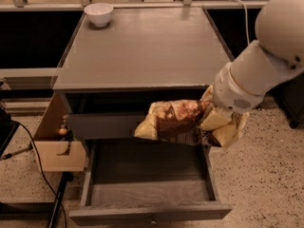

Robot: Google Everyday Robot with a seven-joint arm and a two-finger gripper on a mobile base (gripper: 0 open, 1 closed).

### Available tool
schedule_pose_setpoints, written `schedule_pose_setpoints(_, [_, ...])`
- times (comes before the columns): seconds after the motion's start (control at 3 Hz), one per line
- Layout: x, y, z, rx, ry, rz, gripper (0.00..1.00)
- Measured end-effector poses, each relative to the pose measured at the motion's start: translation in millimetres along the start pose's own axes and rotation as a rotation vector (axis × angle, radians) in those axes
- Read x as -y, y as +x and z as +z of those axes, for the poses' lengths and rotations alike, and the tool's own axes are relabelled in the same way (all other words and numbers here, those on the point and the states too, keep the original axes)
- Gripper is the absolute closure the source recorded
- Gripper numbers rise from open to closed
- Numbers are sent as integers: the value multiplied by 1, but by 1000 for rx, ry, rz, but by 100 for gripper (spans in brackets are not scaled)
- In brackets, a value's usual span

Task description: Pick brown chip bag from middle drawer and place on counter

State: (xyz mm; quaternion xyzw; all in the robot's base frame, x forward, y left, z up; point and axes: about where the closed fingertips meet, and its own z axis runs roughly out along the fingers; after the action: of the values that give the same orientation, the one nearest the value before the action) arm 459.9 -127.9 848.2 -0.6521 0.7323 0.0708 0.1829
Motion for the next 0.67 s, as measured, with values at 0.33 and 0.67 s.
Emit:
schedule_pose_setpoints(0.33, [13,-25,-48,-37,-8,-52,100])
schedule_pose_setpoints(0.67, [38,-49,-86,-61,29,-100,100])
